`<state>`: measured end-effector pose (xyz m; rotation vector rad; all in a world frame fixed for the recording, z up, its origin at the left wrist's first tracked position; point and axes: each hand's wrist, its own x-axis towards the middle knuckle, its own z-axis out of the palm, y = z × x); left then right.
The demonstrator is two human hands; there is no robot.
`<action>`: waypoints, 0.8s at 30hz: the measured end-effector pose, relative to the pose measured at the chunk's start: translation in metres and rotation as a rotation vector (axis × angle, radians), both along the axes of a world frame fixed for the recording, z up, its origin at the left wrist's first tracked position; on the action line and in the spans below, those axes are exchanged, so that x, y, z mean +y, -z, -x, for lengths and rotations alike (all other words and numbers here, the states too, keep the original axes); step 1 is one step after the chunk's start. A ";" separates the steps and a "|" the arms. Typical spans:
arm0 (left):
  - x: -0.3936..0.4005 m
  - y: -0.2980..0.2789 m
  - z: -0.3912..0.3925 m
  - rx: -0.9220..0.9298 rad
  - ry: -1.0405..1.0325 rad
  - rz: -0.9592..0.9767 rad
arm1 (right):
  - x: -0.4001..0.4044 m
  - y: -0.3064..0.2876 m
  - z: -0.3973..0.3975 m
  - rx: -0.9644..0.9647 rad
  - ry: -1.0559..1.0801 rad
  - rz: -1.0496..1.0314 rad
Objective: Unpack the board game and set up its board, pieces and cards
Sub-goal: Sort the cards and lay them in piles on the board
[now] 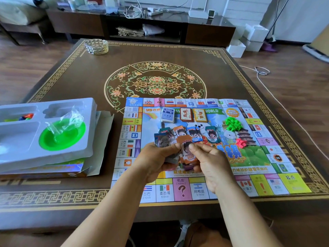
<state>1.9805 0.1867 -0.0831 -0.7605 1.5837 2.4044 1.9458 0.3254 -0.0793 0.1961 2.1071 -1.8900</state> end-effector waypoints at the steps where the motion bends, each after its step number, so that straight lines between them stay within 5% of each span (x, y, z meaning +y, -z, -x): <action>1: -0.001 -0.001 0.000 0.006 0.011 -0.024 | 0.000 -0.001 0.000 -0.017 -0.004 0.006; 20: 0.001 -0.001 0.001 -0.013 -0.098 0.011 | 0.005 -0.002 0.001 -0.253 -0.010 0.241; 24: 0.002 0.000 0.006 -0.028 -0.110 0.038 | 0.001 0.000 0.007 -0.163 -0.030 0.085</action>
